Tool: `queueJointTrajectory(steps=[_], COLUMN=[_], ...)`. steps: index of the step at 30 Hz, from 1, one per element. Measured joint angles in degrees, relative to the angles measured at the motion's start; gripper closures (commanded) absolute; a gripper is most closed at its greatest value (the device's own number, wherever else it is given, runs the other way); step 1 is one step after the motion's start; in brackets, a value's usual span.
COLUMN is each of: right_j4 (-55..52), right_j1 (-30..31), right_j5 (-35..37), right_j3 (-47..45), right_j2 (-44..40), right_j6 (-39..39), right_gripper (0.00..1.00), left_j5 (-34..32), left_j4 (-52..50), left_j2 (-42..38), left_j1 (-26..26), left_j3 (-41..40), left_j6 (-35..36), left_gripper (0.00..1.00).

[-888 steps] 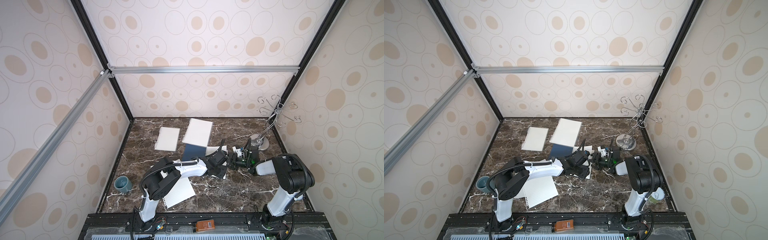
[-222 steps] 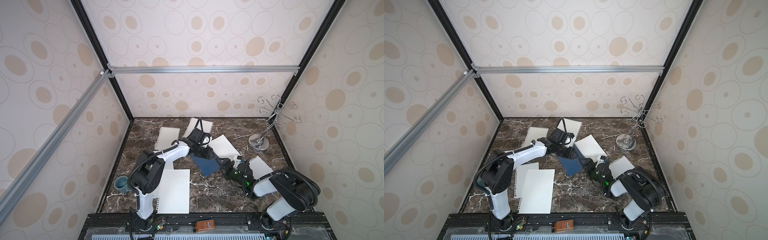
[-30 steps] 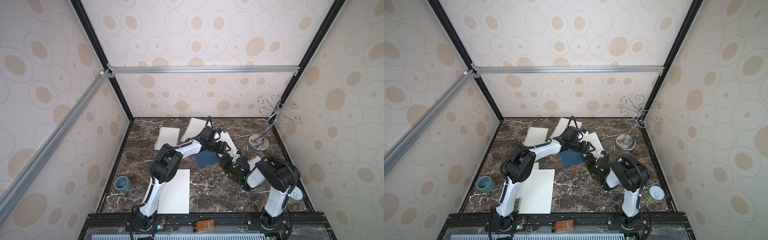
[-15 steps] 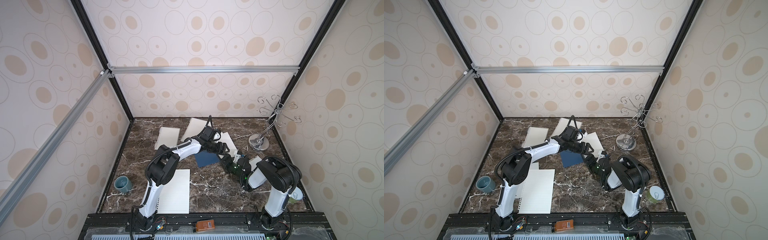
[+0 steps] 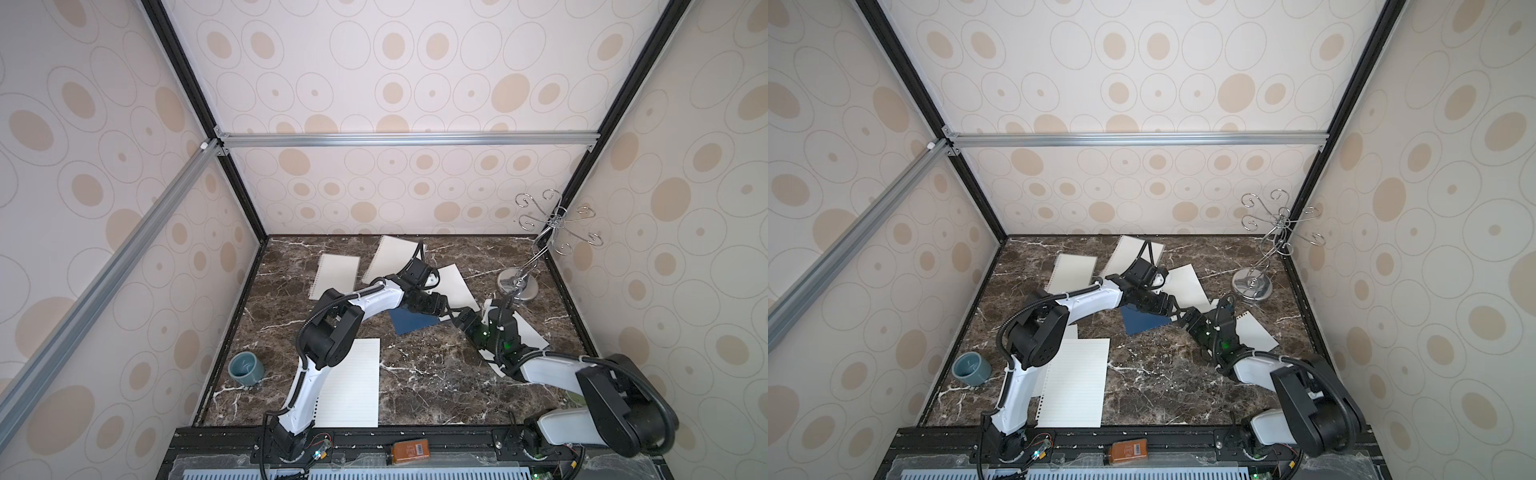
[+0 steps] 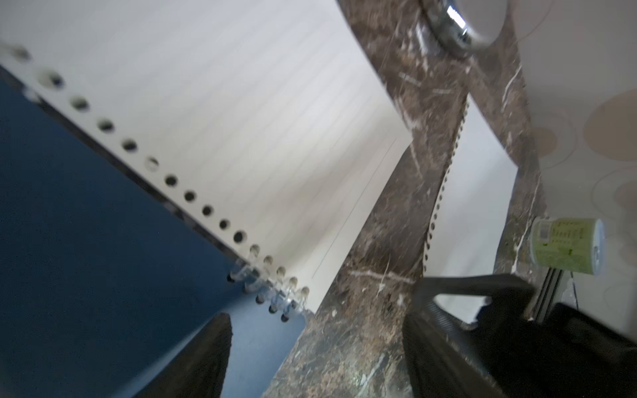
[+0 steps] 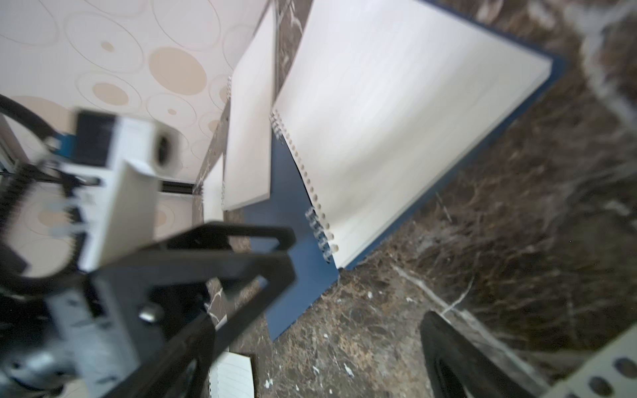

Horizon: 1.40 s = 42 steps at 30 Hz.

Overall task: Tear off pages from different notebooks
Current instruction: Adjust the notebook at the center of the board.

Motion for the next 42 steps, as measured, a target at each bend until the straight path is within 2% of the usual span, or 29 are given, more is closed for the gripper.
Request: queueJointTrajectory(steps=[6,13,17,26,33,37,42], right_j4=[-8.3,-15.1,-17.2,-20.0,-20.3,-20.7,-22.7], right_j1=[-3.4,-6.1,-7.8,-8.5,-8.7,-8.7,-8.7], right_j5=[-0.3,-2.1,-3.4,-5.5,-5.9,-6.0,-6.0], right_j3=[0.7,0.4,0.3,0.3,0.3,0.3,0.3], right_j2=[-11.1,-15.1,-16.9,-17.7,-17.7,-17.7,-18.3], right_j6=[-3.4,-5.2,-6.1,-7.8,-7.8,-7.8,-8.5], right_gripper=[0.04,0.04,0.04,0.03,0.03,0.03,0.03], left_j5=[1.0,2.2,0.3,-7.0,-7.3,-7.3,-6.4], left_j4=[0.8,1.5,0.8,-5.2,-5.7,-6.6,-7.1], left_j2=[1.0,2.5,2.4,2.2,3.0,6.9,11.4], left_j1=[-4.0,-5.6,-5.7,-3.0,0.3,1.2,1.4], left_j3=[0.1,2.0,2.6,9.0,13.9,18.6,19.1], left_j6=[0.5,0.4,0.4,1.9,2.4,3.1,4.0], left_gripper=[0.22,0.25,0.24,0.23,0.22,0.22,0.23])
